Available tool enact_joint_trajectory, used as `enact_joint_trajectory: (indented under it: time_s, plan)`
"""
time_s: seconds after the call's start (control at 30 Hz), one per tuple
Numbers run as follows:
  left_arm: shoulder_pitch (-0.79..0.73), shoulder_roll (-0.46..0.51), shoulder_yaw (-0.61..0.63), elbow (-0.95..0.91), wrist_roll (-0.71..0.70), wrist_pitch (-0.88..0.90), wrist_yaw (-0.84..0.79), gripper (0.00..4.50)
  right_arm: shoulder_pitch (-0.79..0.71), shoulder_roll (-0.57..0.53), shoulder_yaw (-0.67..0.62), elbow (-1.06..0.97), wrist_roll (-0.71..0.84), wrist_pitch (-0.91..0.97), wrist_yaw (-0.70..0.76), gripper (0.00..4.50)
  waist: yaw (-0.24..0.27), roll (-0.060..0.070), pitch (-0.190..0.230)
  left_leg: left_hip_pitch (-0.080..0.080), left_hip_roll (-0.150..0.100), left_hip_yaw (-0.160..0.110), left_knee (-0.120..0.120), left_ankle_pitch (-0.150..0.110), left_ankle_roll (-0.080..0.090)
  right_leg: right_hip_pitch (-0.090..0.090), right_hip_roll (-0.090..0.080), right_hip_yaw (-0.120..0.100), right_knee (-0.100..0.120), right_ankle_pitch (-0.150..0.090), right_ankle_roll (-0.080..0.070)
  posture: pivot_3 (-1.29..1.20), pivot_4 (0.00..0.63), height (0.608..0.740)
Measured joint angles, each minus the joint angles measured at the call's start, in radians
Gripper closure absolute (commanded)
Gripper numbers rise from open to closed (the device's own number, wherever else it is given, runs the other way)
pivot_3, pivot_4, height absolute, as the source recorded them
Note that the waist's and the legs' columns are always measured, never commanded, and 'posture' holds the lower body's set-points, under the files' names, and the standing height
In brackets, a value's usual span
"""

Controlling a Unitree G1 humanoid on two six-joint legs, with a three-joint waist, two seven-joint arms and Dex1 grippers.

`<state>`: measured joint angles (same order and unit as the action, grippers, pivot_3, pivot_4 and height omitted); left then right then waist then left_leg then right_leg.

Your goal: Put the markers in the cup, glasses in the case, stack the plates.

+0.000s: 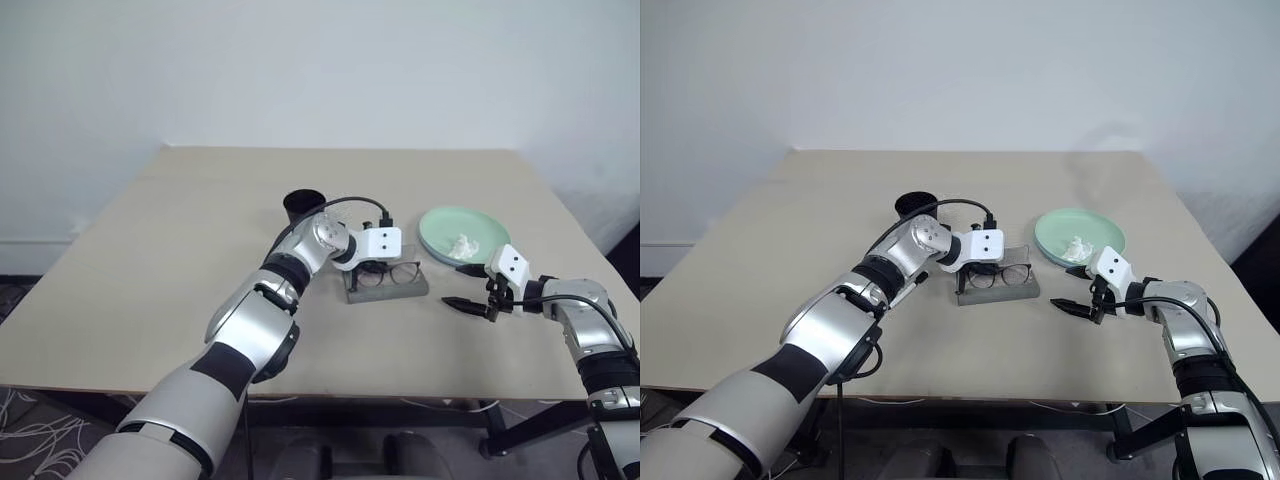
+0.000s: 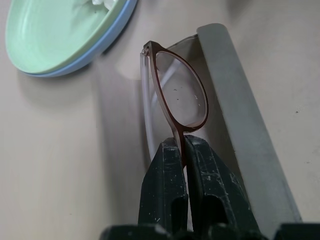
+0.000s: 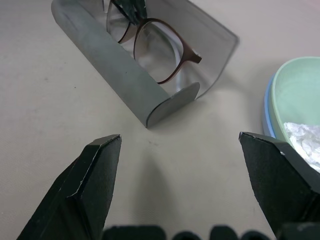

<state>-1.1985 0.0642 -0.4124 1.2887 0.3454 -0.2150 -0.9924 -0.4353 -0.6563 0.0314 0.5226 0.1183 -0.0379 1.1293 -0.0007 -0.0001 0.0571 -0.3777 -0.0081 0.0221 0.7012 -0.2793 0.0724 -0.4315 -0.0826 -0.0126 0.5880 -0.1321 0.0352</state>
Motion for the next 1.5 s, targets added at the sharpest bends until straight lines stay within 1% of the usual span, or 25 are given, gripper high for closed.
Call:
enact_joint_trajectory:
  time_s: [0.23, 0.5, 0.67, 0.77, 0.8, 0.9, 1.2, 1.43, 1.5]
  plan:
    - [0.001, -0.005, 0.033, -0.015, -0.016, 0.077, -0.109, 4.48, 0.007, 0.000, 0.000, -0.003, 0.000, 0.000, -0.005, 0.41, 0.000, 0.000, 0.000, 0.000, 0.000, 0.000, 0.000, 0.000, 0.000, 0.000, 0.000, 0.000, 0.000, 0.000, 0.000, 0.00, 0.000, 0.733]
    - [0.003, -0.003, 0.104, -0.025, -0.078, 0.234, -0.199, 4.48, 0.007, 0.001, 0.000, -0.003, 0.000, 0.000, -0.013, 0.41, 0.000, 0.000, 0.000, 0.000, 0.000, 0.000, 0.000, 0.000, 0.000, 0.000, 0.000, 0.000, 0.000, 0.000, 0.000, 0.00, 0.000, 0.733]
    - [0.011, 0.001, 0.096, -0.036, -0.077, 0.232, -0.193, 4.48, 0.007, 0.001, 0.000, -0.002, 0.000, 0.000, -0.013, 0.41, 0.000, 0.000, 0.000, 0.000, 0.000, 0.000, 0.000, -0.001, 0.001, 0.000, 0.000, 0.000, 0.000, 0.000, 0.000, 0.00, 0.000, 0.733]
    - [0.019, 0.000, 0.091, -0.037, -0.073, 0.221, -0.171, 3.85, 0.007, 0.002, 0.000, -0.002, 0.000, -0.001, -0.013, 0.41, 0.000, 0.000, 0.000, 0.000, 0.000, 0.000, 0.000, -0.001, 0.001, 0.000, 0.000, 0.000, 0.000, 0.000, 0.000, 0.00, 0.000, 0.733]
    - [0.024, 0.000, 0.090, -0.036, -0.070, 0.221, -0.163, 3.58, 0.007, 0.003, 0.000, -0.002, 0.000, -0.001, -0.013, 0.41, 0.000, 0.000, 0.000, 0.000, 0.000, 0.000, 0.000, -0.001, 0.001, 0.000, 0.000, 0.000, 0.000, 0.000, 0.000, 0.00, 0.000, 0.733]
    - [0.025, 0.001, 0.090, -0.036, -0.071, 0.206, -0.152, 2.56, 0.007, 0.003, 0.000, -0.001, 0.000, -0.001, -0.013, 0.41, 0.000, 0.000, 0.000, 0.001, 0.000, 0.000, 0.000, -0.001, 0.001, 0.001, 0.000, 0.000, 0.000, 0.000, 0.000, 0.00, 0.000, 0.733]
    - [0.018, -0.002, 0.106, -0.036, -0.083, 0.185, -0.143, 2.56, 0.007, 0.003, 0.000, -0.001, 0.000, -0.001, -0.014, 0.41, 0.000, 0.000, 0.000, 0.000, 0.000, 0.000, 0.000, -0.001, 0.001, 0.001, 0.000, 0.000, 0.000, 0.000, 0.000, 0.00, 0.000, 0.733]
    - [-0.049, -0.002, 0.134, -0.034, -0.088, 0.135, -0.015, 2.56, 0.007, 0.003, 0.000, -0.001, 0.000, -0.002, -0.014, 0.41, 0.000, 0.000, 0.000, 0.000, 0.000, 0.000, 0.000, -0.001, 0.001, 0.001, 0.000, 0.000, 0.000, 0.000, 0.000, 0.00, 0.000, 0.733]
    - [-0.061, -0.002, 0.151, -0.032, -0.090, 0.126, 0.009, 2.91, 0.007, 0.004, 0.000, -0.001, 0.000, -0.002, -0.014, 0.41, 0.000, 0.000, 0.000, 0.000, 0.000, 0.000, 0.000, -0.001, 0.001, 0.001, 0.000, 0.000, 0.000, 0.000, 0.000, 0.00, 0.000, 0.733]
